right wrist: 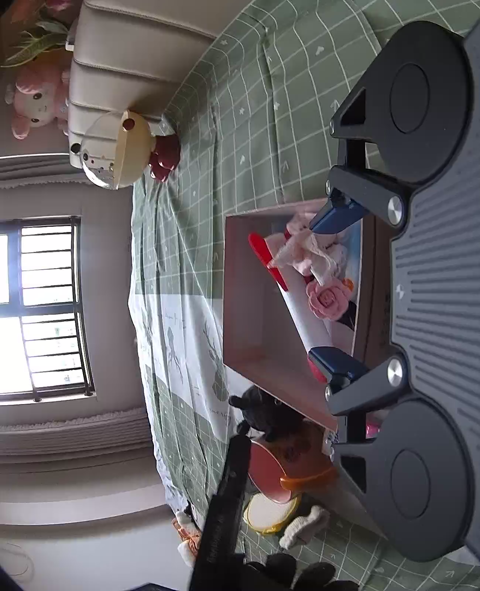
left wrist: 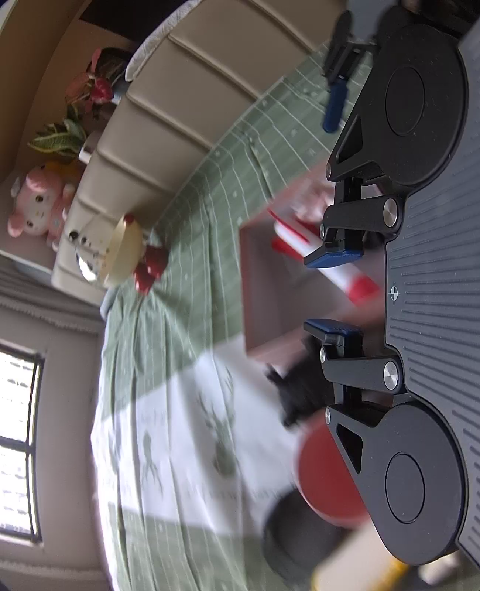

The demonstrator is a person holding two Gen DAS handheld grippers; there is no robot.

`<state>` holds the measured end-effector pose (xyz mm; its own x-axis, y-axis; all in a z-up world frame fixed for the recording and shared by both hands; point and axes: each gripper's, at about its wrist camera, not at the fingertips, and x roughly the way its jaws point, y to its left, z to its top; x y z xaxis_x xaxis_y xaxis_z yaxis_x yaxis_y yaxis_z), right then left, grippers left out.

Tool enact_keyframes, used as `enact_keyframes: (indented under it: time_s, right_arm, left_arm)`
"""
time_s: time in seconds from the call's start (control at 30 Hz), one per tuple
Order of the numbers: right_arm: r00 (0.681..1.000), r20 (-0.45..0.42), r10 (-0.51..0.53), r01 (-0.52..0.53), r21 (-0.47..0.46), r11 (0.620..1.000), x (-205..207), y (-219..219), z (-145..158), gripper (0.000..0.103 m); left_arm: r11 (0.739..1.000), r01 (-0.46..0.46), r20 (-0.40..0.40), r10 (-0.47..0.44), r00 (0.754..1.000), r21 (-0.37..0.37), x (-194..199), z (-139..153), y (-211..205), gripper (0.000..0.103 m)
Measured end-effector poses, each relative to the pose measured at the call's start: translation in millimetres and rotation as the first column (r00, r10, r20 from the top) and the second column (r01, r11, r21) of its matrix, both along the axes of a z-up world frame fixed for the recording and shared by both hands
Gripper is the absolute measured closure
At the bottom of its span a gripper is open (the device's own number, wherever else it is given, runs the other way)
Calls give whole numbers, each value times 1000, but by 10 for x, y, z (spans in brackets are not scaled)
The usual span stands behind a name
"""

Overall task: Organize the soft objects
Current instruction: 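Release the rose and the lace cloth from both tools into the pink box, then grasp the yellow-rimmed round pad by its rim with the left tool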

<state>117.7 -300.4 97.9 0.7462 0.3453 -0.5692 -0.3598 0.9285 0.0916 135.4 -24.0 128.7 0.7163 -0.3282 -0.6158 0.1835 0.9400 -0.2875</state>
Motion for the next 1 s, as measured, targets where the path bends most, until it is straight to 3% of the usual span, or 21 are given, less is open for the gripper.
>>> enact_keyframes:
  time_s: [0.1, 0.2, 0.33, 0.43, 0.57, 0.7, 0.8, 1.0]
  right_arm:
    - [999, -21, 39, -39, 6, 999, -130, 210, -38, 33]
    - [996, -39, 84, -85, -17, 996, -217, 538, -107, 32]
    - [990, -43, 133, -134, -21, 991, -402, 945, -225, 30]
    - [991, -26, 128, -130, -43, 991, -548, 1179, -335, 30]
    - [987, -59, 152, -154, -18, 988, -659, 1348, -420, 30]
    - [985, -58, 165, -167, -32, 985, -727, 1446, -421, 30]
    - [982, -50, 181, -184, -52, 982, -740, 1474, -393, 30]
    - [986, -37, 163, -165, -80, 983, -768, 1468, -426, 29]
  left_arm:
    - [996, -83, -34, 85, 996, 37, -319, -166, 376, 70]
    - [977, -210, -47, 212, 976, 45, -548, -260, 826, 70]
    - [907, -420, -12, 420, 907, -38, -805, -185, 1496, 70]
    - [854, -511, -51, 509, 859, -96, -845, -151, 1906, 70]
    - [843, -518, -114, 506, 855, -144, -747, -219, 2129, 70]
    - [823, -524, -126, 509, 851, -218, -654, -306, 2141, 70]
    - [837, -496, -131, 478, 868, -231, -488, -322, 2095, 70]
    - [863, -477, -176, 449, 876, -169, -146, -410, 2025, 66]
